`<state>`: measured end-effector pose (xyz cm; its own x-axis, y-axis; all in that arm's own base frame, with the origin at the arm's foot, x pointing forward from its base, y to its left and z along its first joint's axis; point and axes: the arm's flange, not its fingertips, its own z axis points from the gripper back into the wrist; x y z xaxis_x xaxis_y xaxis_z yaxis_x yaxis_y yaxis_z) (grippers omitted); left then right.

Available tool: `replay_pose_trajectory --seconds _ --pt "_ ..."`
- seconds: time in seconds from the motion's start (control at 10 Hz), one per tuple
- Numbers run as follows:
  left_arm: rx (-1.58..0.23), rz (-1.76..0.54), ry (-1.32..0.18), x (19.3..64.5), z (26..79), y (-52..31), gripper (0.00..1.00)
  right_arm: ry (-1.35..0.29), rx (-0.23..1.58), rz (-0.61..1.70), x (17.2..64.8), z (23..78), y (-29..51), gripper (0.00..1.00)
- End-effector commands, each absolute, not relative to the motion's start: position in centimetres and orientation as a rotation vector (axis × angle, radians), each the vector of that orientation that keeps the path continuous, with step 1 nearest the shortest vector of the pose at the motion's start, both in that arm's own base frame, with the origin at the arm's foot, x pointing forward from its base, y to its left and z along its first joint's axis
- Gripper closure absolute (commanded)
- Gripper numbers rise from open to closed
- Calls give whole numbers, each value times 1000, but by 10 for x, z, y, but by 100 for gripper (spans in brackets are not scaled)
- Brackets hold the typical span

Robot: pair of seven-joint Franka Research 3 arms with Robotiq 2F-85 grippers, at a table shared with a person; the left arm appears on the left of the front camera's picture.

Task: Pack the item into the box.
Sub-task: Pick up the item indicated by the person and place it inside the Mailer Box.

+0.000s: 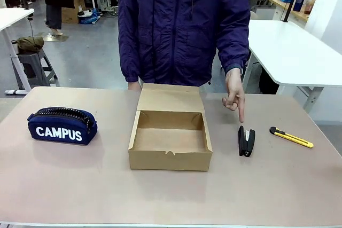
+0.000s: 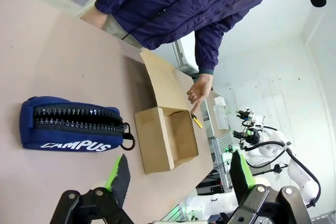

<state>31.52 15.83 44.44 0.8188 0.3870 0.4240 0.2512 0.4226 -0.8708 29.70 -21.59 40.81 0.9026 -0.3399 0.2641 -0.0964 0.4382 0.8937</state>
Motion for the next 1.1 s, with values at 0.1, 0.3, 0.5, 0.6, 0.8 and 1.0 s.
replay_pose_trajectory --seconds 0.1,0.3,0.5,0.6,0.8,1.0 --pt "-1168 74 -674 318 446 159 0 -469 1132 -139 300 410 -218 0" --pt "-1168 74 -674 318 446 159 0 -469 1132 -139 300 410 -218 0" --pt "-1168 74 -674 318 446 159 0 -443 1119 -159 296 409 -216 0" --pt "-1168 74 -674 318 446 159 0 -452 1049 -174 296 418 -197 0" --pt "-1168 74 -674 318 446 159 0 -464 902 -174 302 438 -146 0" --pt "-1168 74 -674 318 446 159 0 -405 814 -124 317 443 -88 0"
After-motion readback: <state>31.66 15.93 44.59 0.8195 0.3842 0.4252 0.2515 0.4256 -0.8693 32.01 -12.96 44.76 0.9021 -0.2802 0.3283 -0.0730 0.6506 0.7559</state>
